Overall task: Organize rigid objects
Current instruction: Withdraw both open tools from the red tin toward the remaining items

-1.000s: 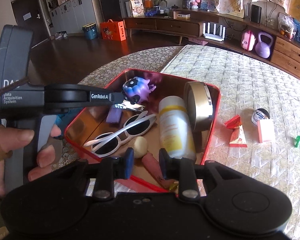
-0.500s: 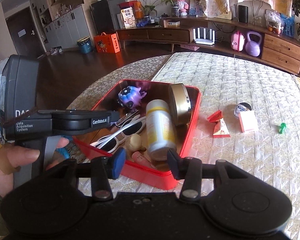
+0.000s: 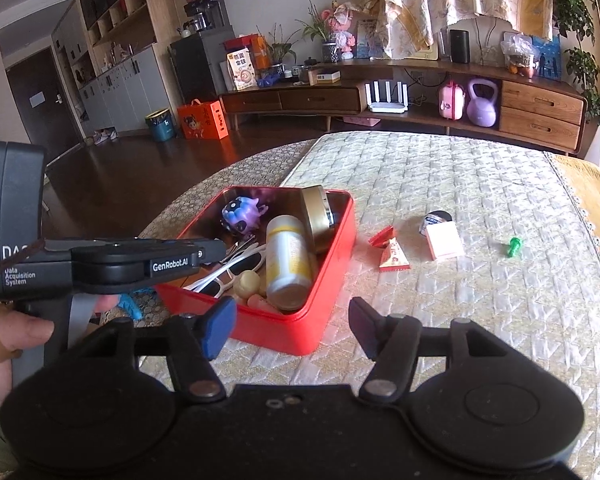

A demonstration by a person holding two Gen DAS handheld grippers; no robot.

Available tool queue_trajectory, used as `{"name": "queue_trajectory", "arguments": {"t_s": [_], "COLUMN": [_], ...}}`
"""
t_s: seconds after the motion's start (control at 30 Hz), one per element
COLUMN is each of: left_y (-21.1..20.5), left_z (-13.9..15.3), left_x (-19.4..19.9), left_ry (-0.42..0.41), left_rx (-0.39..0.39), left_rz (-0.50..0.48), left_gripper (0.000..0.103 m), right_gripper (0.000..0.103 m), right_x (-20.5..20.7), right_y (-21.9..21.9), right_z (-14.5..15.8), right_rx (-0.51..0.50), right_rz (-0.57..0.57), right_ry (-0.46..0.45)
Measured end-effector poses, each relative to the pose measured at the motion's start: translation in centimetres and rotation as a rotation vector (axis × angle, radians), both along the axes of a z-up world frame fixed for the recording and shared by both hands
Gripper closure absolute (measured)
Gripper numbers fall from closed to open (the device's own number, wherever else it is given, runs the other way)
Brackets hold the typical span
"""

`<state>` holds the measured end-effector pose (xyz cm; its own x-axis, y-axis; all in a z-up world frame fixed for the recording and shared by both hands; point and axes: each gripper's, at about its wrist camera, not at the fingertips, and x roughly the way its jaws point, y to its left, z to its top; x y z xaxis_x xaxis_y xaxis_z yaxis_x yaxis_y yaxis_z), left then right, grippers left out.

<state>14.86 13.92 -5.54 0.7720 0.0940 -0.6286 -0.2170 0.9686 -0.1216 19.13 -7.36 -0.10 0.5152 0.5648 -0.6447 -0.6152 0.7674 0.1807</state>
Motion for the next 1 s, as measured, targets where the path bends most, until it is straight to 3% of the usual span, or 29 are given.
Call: {"name": "queue_trajectory", "arguments": {"t_s": [0.17, 0.37, 0.77, 0.87, 0.93, 1.0], "left_y": [-2.1, -4.9, -9.3, -10.5, -11.0, -11.5], "left_z": [0.9, 1.5, 1.2, 1.0, 0.9, 0.8], "left_x": [-0.7, -1.2, -0.6, -0.2, -0.2, 0.0], "left_ry": [-0.014, -0.026, -0.027, -0.035, -0.06, -0.082], "left_rx": [0.005, 0.009, -0.025, -0.027, -0.026, -0.016], "left_rz": [-0.033, -0.069, -0.118, -0.131, -0.12, -0.103], "left_gripper": [0.096, 0.096, 0.093, 0.064, 0.023, 0.02], "right_gripper": [0.038, 0.027, 0.019, 0.018, 0.017, 0.016], "right_x": [-0.5, -1.2, -1.2, -1.0, -0.7, -0.1], "right_y": [-2.1, -4.3, -8.9, -10.0, -10.9, -11.8], "right_z": [0.6, 1.1, 0.7, 0.5, 0.3, 0.1], "right_rx": [0.026, 0.039, 0.065, 0.063, 0.06, 0.057], "right_rz": [-0.024, -0.054, -0.129, -0.146, -0.159, -0.175], "right_ry": [-0.015, -0.05, -0.061, -0.067, -0.069, -0.066]}}
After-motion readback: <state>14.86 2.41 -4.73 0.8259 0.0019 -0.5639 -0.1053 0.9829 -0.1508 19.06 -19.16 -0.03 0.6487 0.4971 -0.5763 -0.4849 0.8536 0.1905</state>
